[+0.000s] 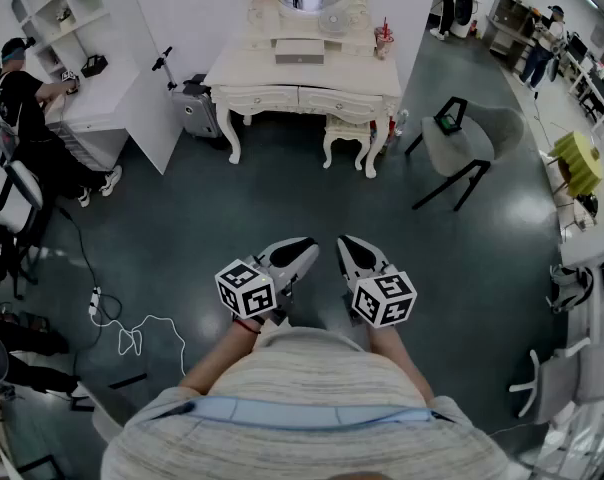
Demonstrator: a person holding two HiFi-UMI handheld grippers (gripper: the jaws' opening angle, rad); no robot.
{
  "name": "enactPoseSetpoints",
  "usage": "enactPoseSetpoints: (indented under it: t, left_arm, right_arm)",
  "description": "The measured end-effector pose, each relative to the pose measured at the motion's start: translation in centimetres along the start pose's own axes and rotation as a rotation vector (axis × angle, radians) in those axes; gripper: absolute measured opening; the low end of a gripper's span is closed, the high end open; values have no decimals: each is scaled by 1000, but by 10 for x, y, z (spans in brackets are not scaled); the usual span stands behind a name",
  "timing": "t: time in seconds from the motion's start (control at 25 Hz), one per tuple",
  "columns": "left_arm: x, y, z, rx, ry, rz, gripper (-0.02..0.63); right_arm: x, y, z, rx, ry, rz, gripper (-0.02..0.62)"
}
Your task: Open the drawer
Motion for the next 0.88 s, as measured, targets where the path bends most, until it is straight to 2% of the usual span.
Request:
enactPoseSetpoints:
  t: [0.52,0.88]
  left_arm:
    - [0,2,0,-17,-14,10,61]
    - [-4,7,-2,12,-9,12,61]
  right_arm:
    - [-3,3,-2,-3,-2,-1,8]
    - [-4,10,-6,67,52,-62,10]
Point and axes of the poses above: the fingertips, and each gripper's own axes: z backward along the fingers, x to its right, y out of its top, the point moved 2 cm from there along z, backward along the fingers, and after that the axes turned 6 degrees about z, right-handed, at the moved point
